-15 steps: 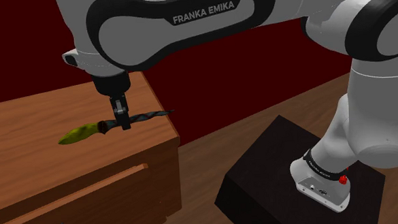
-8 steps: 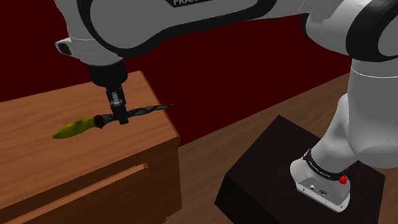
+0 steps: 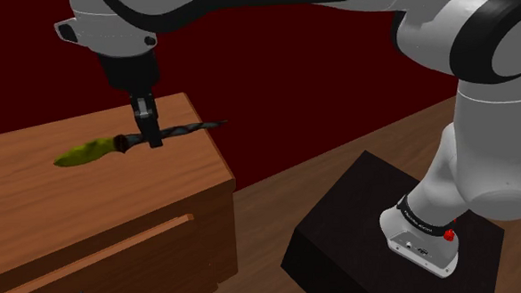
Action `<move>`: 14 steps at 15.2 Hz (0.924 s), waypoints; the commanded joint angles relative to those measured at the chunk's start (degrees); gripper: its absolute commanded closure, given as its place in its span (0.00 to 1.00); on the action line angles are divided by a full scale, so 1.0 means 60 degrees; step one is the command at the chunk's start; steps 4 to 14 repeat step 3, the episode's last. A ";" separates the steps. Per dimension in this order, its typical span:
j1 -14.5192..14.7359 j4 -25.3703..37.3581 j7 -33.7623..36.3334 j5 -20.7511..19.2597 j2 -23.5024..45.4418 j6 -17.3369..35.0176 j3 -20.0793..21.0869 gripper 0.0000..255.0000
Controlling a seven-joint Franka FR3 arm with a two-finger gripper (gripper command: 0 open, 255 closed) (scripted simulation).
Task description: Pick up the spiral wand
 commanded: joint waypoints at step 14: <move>0.0047 0.0352 0.0006 -0.0017 0.0054 -0.0300 0.0002 1.00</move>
